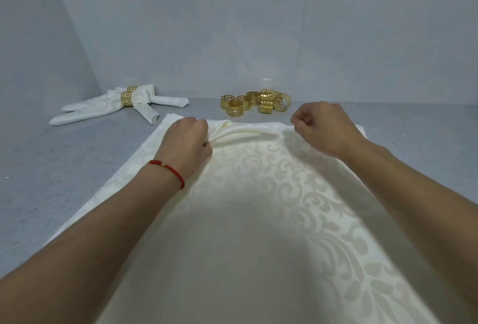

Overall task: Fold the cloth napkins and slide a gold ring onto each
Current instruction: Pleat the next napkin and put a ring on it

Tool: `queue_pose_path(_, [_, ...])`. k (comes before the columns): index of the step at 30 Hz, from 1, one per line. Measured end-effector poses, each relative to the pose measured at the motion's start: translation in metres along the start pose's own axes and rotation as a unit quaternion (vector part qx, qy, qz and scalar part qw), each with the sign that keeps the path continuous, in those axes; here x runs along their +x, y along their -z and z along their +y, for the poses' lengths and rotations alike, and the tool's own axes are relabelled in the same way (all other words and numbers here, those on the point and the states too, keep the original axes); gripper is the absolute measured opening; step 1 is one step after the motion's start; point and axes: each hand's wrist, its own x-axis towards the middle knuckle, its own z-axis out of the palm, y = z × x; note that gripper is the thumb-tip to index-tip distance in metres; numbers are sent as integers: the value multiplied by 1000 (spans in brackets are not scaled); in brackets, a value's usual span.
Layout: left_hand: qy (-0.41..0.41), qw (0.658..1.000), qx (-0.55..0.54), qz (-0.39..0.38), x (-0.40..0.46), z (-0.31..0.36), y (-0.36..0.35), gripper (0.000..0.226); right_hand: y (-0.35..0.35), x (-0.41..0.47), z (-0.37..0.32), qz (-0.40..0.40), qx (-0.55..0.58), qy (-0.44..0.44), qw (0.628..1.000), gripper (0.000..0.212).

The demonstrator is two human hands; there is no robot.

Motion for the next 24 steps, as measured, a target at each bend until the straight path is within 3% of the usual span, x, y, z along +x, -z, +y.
queue_pose_path(5, [45,998,27,42,-8,-7,-20,28,-50,66,-11,-11,-16,-46,999,21])
queue_pose_path(8, [69,996,32,52,-5,-9,-23,33,-79,92,-16,36,-42,-47,997,34])
queue_pose_path(11, [104,994,18,32,0,-14,-28,37,-94,114,-13,30,-128,-32,991,57])
queue_pose_path(14, [116,992,6,42,2,-14,-24,40,-101,129,-6,35,-210,-25,977,44])
queue_pose_path(18, [106,992,-23,69,2,-18,-24,42,-106,127,-3,63,-257,34,964,48])
queue_pose_path(21, [97,991,-36,89,1,-23,-25,35,-96,114,-2,102,-173,33,979,41])
queue_pose_path(24, [86,989,-48,107,1,-27,-23,28,-72,90,1,124,25,-10,992,39])
